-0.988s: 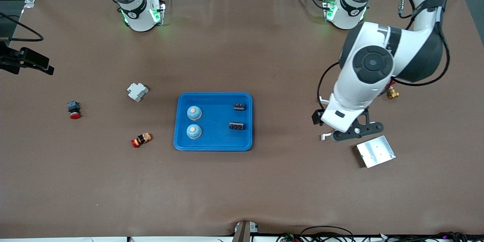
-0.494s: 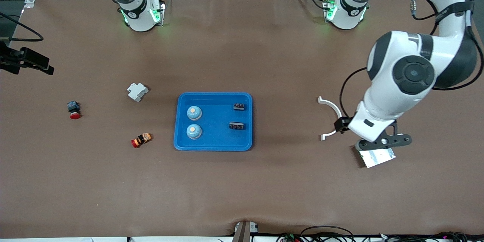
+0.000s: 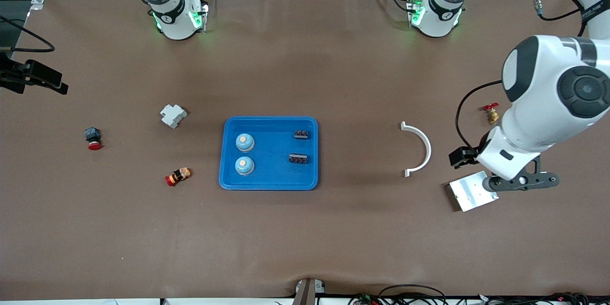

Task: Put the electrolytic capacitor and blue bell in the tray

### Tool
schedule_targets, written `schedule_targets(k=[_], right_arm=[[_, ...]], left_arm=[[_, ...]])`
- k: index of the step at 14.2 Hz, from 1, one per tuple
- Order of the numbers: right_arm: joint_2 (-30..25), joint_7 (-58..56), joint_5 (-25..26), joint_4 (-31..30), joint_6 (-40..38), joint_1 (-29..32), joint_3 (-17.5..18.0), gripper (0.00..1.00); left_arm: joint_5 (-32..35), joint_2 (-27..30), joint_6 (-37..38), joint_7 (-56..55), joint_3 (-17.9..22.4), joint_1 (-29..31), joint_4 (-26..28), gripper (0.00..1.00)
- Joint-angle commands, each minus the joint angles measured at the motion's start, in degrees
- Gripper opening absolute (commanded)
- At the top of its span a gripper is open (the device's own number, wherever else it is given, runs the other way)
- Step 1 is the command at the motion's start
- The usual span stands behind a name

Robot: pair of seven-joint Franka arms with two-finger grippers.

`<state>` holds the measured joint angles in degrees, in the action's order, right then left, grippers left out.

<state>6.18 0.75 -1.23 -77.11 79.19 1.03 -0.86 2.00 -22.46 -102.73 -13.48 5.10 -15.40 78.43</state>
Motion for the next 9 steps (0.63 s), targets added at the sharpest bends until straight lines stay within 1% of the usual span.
schedule_targets(k=[1, 3, 4, 7, 8, 9], right_arm=[[-0.7, -0.1, -0.9, -0.2, 0.0, 0.6, 0.3, 1.0], [-0.7, -0.1, -0.9, -0.2, -0.1, 0.6, 0.3, 1.0], [-0.7, -0.1, -0.9, -0.2, 0.0, 0.6, 0.3, 1.0], [-0.7, -0.1, -0.9, -0.2, -0.1, 0.6, 0.3, 1.0], [-0.7, -0.1, -0.9, -0.2, 0.0, 0.6, 0.3, 1.0], [-0.7, -0.1, -0.9, -0.2, 0.0, 0.6, 0.3, 1.0]], left_arm=[[-1.3, 5.0, -1.0, 3.0, -0.3, 1.8, 6.1, 1.0], [-1.3, 7.3, -1.1, 3.5, -0.5, 2.7, 7.9, 1.0], [-1.6, 8.3, -1.1, 3.5, -1.7, 3.9, 8.7, 1.0], [-2.0, 11.6, -1.1, 3.5, -9.6, 11.1, 11.7, 1.0], [-2.0, 12.4, -1.1, 3.6, -11.1, 12.6, 12.4, 1.0], [-2.1, 13.0, -1.1, 3.7, -11.7, 13.0, 12.6, 1.0]])
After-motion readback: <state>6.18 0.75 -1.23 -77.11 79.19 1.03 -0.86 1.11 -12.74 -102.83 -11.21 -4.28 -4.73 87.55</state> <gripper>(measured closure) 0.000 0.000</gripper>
